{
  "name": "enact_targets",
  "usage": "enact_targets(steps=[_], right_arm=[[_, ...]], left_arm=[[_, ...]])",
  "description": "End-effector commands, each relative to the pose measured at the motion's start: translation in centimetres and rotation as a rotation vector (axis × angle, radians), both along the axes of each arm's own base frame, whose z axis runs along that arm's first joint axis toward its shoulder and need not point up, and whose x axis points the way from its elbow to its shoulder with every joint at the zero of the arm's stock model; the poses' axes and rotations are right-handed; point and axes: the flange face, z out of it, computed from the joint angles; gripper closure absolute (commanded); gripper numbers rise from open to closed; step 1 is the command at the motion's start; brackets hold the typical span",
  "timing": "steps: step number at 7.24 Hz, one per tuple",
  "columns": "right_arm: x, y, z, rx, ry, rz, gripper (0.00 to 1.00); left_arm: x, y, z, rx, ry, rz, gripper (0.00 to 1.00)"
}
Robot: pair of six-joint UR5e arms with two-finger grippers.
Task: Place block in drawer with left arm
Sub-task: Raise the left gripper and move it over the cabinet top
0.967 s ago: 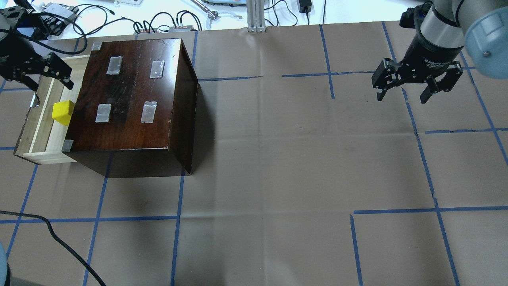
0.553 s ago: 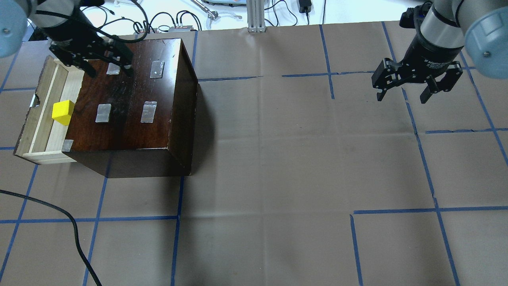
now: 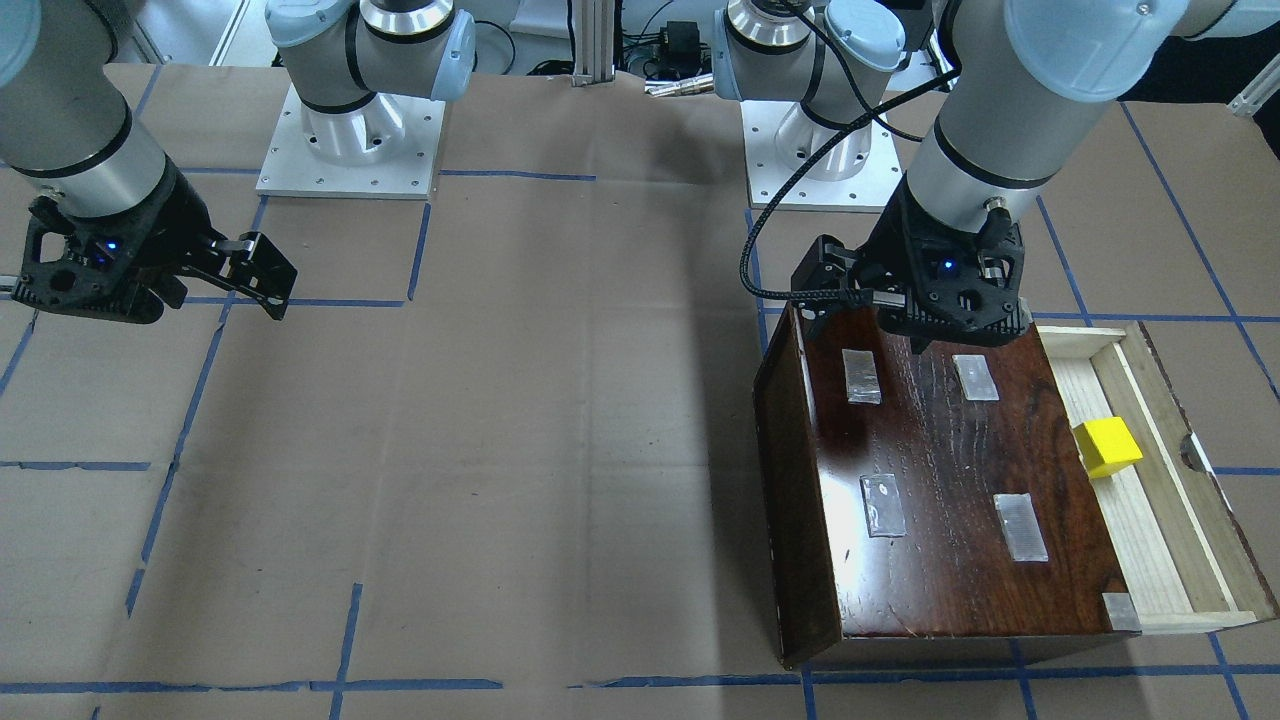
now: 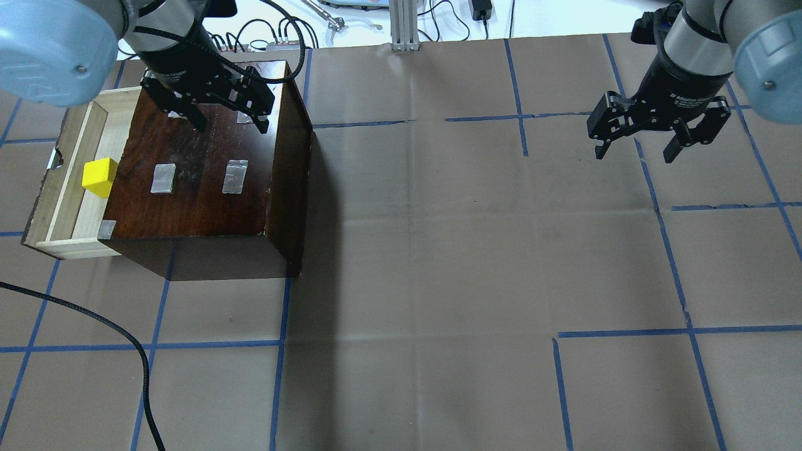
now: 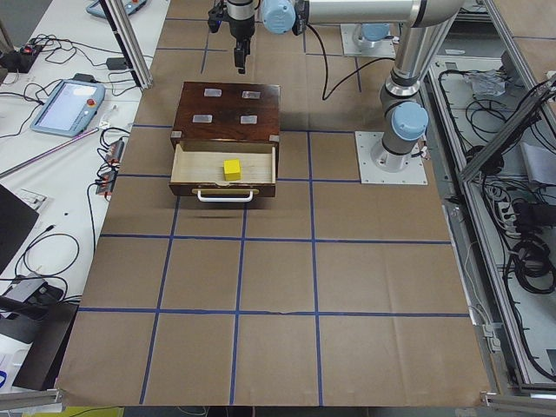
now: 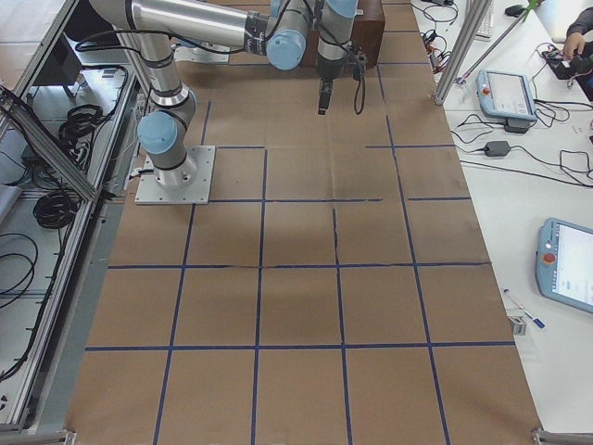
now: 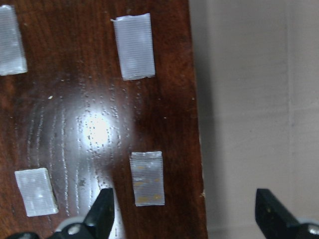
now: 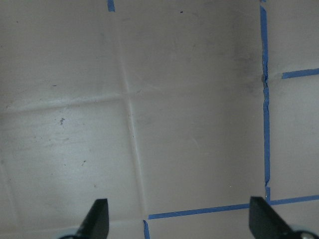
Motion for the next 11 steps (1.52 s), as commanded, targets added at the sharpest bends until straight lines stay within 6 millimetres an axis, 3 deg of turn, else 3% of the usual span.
enact_targets(steps=[1, 5, 8, 11], right_arm=[[0.0, 0.0, 0.0, 0.001, 0.000, 0.001, 0.00], [0.0, 0.0, 0.0, 0.001, 0.000, 0.001, 0.00], [0.0, 0.0, 0.0, 0.001, 0.000, 0.001, 0.00], [0.0, 0.0, 0.0, 0.001, 0.000, 0.001, 0.00]], left_arm=[[-0.1, 0.3, 0.2, 0.000, -0.004, -0.002, 0.01], [0.0, 0.9, -0.6, 0.047, -0.005, -0.002, 0.01], [0.1, 3.7, -0.2, 0.037, -0.005, -0.004, 0.01], [0.2, 4.6, -0.3, 0.043, -0.016, -0.001, 0.01]])
